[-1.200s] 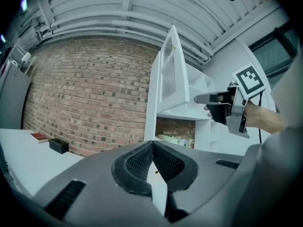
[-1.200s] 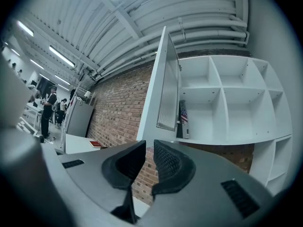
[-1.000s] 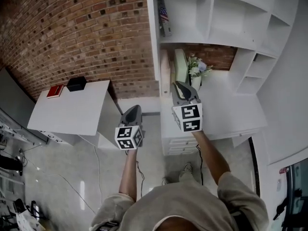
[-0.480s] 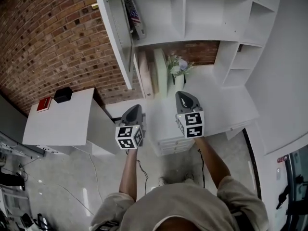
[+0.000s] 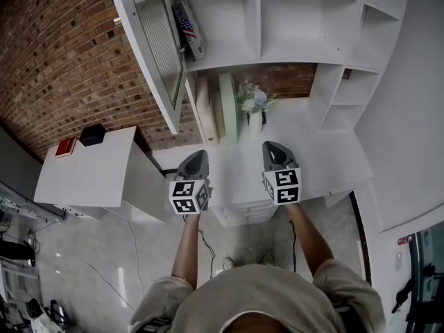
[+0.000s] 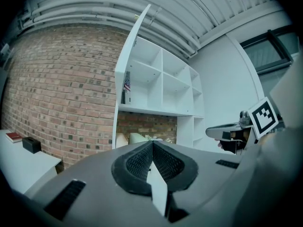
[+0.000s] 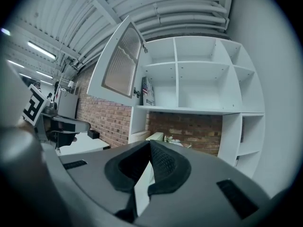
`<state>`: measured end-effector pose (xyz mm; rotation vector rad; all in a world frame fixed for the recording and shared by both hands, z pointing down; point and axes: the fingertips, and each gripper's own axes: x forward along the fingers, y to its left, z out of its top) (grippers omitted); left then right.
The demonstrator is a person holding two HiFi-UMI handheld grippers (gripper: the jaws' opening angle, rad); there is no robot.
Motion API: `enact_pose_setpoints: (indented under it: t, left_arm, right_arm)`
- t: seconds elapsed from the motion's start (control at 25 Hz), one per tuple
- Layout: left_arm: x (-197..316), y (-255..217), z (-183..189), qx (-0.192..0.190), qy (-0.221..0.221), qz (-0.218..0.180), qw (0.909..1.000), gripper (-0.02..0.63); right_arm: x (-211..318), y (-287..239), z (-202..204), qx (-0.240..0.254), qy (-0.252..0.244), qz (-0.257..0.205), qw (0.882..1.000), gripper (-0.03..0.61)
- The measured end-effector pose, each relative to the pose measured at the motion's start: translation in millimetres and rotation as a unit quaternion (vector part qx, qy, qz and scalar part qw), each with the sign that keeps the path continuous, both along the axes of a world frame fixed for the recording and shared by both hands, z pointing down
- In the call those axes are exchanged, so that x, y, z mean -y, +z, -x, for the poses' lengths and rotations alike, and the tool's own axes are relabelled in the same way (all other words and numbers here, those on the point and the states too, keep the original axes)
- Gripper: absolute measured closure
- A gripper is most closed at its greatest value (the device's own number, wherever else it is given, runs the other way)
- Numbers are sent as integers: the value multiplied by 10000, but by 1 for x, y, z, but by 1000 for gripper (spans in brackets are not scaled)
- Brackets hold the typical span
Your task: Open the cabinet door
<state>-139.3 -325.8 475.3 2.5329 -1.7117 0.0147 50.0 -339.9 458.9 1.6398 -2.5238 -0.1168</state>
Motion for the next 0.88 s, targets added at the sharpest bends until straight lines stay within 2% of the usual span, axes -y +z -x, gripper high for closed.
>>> enact_pose_setpoints:
  t: [0.48, 0.88]
  left_arm:
    - [0, 12, -29, -10, -124, 124, 9998, 588]
    - [2, 18, -43, 54, -92, 187, 9998, 588]
  right_arm:
    - [1, 25, -41, 24, -3, 166, 9999, 566]
    - [4, 30, -56, 55, 51, 197, 9998, 566]
